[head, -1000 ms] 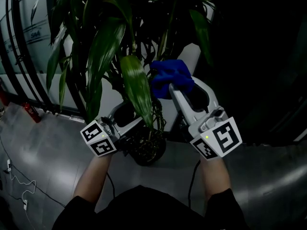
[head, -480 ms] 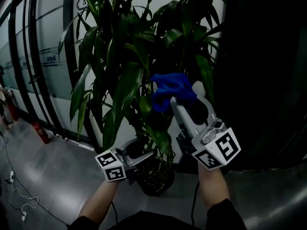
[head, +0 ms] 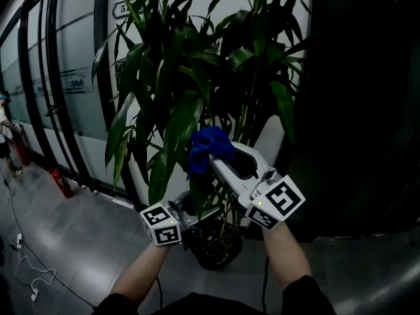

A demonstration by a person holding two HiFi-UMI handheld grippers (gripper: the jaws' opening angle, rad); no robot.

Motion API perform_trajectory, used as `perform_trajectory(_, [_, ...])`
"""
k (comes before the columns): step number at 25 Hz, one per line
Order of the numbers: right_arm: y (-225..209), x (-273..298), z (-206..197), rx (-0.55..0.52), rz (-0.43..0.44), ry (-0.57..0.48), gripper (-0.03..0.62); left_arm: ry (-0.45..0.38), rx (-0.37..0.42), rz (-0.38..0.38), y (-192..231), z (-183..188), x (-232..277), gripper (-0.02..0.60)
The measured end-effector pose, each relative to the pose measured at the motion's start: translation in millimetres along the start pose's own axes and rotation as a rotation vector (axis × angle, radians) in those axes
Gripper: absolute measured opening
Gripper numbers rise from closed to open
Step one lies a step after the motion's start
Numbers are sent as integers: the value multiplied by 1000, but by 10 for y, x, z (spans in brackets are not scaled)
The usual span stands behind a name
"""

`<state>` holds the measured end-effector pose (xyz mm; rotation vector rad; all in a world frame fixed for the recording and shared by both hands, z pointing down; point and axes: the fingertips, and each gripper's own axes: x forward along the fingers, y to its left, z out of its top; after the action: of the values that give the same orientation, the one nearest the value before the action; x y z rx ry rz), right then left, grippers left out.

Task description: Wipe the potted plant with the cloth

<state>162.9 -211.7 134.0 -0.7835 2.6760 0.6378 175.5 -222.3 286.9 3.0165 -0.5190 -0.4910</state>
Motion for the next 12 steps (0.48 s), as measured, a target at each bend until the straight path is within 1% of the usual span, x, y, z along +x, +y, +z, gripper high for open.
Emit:
perform_trajectory(2, [47,-8,-63,-14,4,28,112,18,21,13,-25,-14,-34,275])
perform_trajectory(5, [118,-27,-157,-60,8,72,112,69,88,17,-84,-53,-89,275])
perform_trajectory(7, [162,-44,-204,-87,13,97,112,99,131,7,-132,-91,-122,275])
perform_trajectory(10, [254,-66,-259,-109,33,137,112,120,197,-16,-202,-127,-137,276])
perform_trajectory(12, [317,-77,-300,-123,45,164,112,127,232,-27,-245,-116,-125,297])
